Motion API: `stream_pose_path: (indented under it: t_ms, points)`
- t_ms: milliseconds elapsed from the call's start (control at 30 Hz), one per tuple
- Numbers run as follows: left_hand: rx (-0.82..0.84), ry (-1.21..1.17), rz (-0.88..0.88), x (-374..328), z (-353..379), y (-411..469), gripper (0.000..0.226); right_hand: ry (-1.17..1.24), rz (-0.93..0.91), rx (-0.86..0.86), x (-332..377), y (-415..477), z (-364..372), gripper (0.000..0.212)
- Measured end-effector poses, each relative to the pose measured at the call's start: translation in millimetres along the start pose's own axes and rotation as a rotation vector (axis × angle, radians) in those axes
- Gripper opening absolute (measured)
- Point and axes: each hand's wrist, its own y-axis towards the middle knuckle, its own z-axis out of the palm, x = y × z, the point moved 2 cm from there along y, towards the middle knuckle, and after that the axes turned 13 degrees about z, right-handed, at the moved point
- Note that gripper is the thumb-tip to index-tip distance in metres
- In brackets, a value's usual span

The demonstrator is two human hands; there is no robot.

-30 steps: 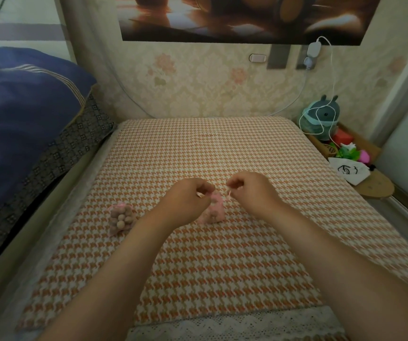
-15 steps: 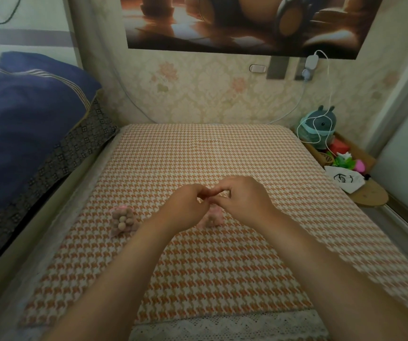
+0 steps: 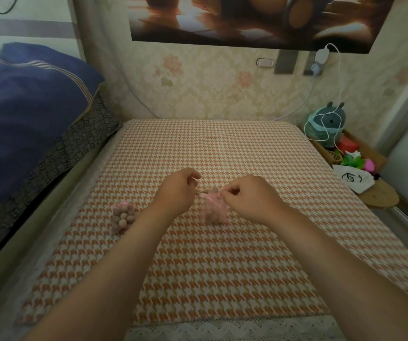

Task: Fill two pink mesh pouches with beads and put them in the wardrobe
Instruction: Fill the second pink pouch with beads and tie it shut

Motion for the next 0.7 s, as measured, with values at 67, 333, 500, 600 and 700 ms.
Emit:
stream_pose_path:
  t_ms: [67,333,500,600,700]
  points:
    - [0.023,0.077,0.001,12,7,4,0.035,0.031,0.007,0.004,-2,1,-1,0.031]
    - [0.236,0.307,0.126,30,36,27,0.040,0.066,-0.016,-0.001,-5,6,5,0.028]
    - [0.124,0.194,0.038,36,35,24,0.035,0.060,-0.008,-0.005,-2,6,7,0.025]
    - [-0.033,-0.005,0.012,23,18,24,0.019,0.076,-0.003,-0.007,-2,5,7,0.025]
    - [-0.104,-0.188,0.071,-5,-2,22,0.009,0.070,0.015,-0.004,-2,3,7,0.026]
